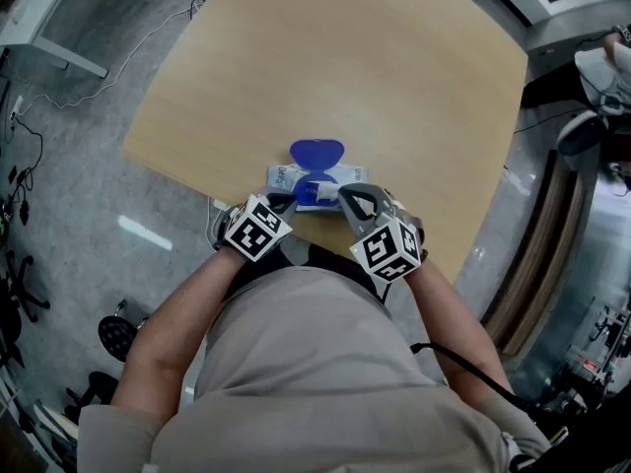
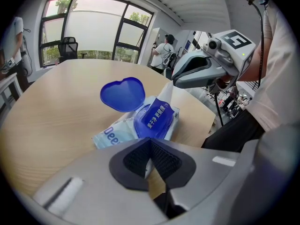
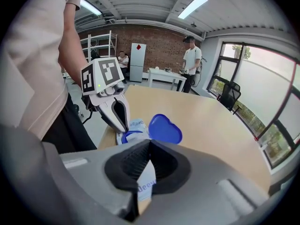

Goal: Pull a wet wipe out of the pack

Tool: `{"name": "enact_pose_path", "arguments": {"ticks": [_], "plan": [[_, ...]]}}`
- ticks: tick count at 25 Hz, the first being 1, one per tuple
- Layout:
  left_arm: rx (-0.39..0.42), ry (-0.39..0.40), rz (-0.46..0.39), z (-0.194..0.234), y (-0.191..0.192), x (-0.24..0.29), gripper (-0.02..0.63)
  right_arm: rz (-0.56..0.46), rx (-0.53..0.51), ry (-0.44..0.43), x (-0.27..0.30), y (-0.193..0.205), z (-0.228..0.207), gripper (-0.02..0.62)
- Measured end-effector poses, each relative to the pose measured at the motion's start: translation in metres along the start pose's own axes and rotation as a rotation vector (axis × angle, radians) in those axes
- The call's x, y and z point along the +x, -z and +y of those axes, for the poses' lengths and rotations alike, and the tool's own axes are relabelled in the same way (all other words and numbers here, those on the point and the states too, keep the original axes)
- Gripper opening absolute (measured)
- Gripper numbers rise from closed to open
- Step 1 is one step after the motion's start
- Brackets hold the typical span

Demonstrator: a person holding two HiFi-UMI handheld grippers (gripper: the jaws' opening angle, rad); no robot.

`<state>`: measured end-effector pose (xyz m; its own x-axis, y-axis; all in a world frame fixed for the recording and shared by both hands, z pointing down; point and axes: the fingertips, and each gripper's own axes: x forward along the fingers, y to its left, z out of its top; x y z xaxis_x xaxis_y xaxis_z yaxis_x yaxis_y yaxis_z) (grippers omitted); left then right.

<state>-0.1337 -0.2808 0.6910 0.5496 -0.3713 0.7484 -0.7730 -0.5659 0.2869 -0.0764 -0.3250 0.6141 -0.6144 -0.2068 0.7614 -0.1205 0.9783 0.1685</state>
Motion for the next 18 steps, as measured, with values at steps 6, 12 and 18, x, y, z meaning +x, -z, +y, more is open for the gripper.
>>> {"name": "enact_pose_path", "arguments": {"ticks": [6,12,18], "plan": [[0.018,0.007,0.000,-0.001,-0.001,-0.001,0.002,-0.007,0.019,0.035,-0.011,-0.007,0.000,0.003],[0.029,0.016,-0.006,-0.002,-0.001,-0.004,0.002,-0.012,0.032,0.065,-0.022,-0.013,0.004,0.003],[0.045,0.031,-0.010,-0.004,0.000,-0.006,0.002,-0.008,0.041,0.096,-0.030,-0.018,0.009,0.002]]}}
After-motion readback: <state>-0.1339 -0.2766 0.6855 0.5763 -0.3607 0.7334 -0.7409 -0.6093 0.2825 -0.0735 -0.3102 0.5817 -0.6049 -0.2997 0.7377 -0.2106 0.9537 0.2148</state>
